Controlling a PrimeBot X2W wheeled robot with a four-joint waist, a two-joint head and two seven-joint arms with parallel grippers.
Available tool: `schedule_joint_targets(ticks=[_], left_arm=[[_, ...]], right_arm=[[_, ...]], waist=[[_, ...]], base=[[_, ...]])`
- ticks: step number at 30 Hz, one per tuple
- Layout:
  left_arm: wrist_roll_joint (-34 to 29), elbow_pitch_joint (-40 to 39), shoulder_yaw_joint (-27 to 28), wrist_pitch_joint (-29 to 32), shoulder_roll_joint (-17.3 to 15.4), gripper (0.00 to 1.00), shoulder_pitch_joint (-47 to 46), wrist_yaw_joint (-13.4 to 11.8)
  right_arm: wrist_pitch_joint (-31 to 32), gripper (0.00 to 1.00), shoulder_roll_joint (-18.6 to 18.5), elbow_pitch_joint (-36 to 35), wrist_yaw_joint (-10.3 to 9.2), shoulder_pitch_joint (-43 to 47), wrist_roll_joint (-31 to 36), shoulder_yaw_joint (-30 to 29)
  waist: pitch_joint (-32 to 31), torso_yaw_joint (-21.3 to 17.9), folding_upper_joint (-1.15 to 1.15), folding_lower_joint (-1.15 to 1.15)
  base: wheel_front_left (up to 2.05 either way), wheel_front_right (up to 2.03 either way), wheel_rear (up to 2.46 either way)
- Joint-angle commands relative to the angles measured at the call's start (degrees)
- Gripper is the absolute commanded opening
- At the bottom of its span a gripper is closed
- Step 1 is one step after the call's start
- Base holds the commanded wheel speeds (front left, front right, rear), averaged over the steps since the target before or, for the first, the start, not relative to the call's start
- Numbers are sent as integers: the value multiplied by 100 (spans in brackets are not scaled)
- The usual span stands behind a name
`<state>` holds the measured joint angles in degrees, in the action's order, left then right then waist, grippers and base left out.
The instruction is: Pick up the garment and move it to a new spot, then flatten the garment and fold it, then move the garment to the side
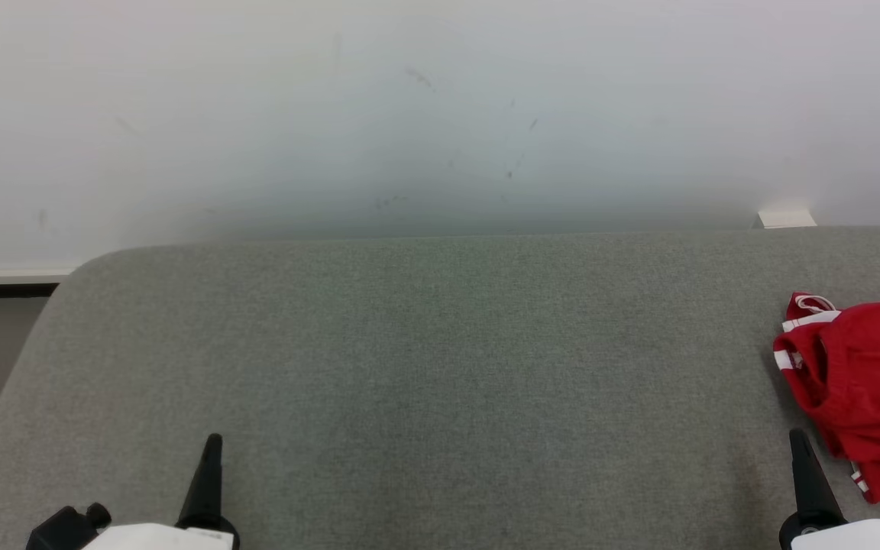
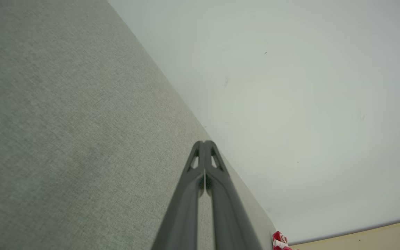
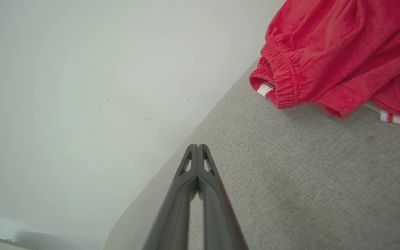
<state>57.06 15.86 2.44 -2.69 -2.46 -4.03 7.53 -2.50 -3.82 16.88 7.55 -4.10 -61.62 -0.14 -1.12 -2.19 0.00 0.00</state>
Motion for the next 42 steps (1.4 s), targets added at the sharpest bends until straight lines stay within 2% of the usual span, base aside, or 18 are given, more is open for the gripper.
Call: schedule_joint_targets(ticks=[1, 42], left_arm=[[206, -87, 40, 47, -37, 0, -119, -3], [2413, -155, 293, 635, -55, 0, -202, -6]], right_arm=[[43, 0, -16, -77, -5, -126, -186, -55], [624, 0, 60, -225, -9, -205, -2097, -461]], waist=[[3, 6, 0, 0], [78, 131, 0, 0]], base=[[0, 0, 0], [0, 0, 0]])
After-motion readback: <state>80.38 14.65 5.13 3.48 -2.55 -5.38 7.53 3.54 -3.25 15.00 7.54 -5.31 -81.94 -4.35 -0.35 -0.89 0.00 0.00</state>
